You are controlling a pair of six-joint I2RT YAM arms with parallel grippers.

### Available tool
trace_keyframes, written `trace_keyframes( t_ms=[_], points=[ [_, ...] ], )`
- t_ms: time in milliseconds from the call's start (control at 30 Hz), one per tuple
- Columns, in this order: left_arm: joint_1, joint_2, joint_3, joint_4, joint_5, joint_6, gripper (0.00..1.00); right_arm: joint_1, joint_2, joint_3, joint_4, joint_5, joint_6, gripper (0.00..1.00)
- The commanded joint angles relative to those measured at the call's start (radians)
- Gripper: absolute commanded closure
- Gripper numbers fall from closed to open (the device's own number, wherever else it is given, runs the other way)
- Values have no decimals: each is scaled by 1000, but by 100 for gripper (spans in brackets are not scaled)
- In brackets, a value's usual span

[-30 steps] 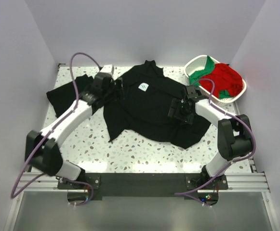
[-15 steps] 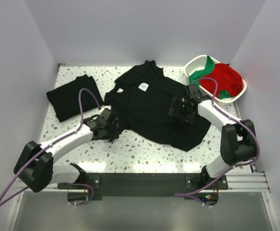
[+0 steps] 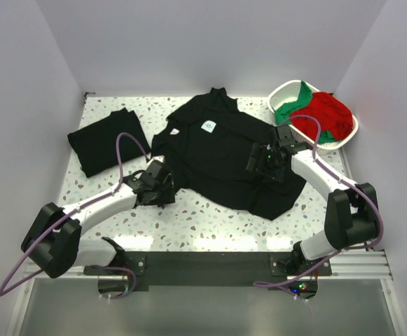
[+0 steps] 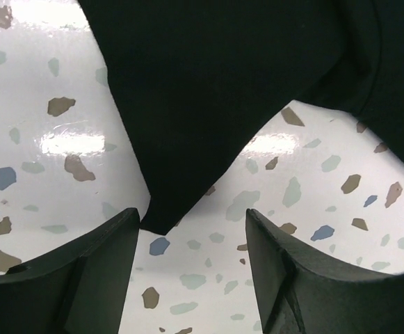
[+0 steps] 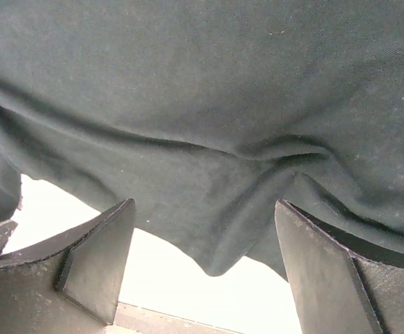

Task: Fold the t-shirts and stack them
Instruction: Fold the tshirt

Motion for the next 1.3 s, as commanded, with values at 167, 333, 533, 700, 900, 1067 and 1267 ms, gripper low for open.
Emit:
trace_keyframes(
  t_ms=[167,333,533,700,900,1067,1267],
  points=[
    [0,45,-8,121,48,-13,47,-3,-58,-7,-25,1,11,16],
    [0,38,-5,114,46,-14,60,-3,-67,-6,-31,1,9,16],
    [0,-60,90,-12,59,-42,93,-3,-87,-12,-44,7,9,16],
    [72,-200,113,-78,120,-109,100,-3,-103,-25,-54,19,8,16],
    [362,-245,-49,38,309,-42,95,-1,-109,-53,-47,22,8,15],
    [434,-140,-20,132,310,6,76,-3,-104,-53,-42,16,6,15],
    [460,-57,35,123,192,78,76,-1,-109,-56,-44,16,3,15]
  ],
)
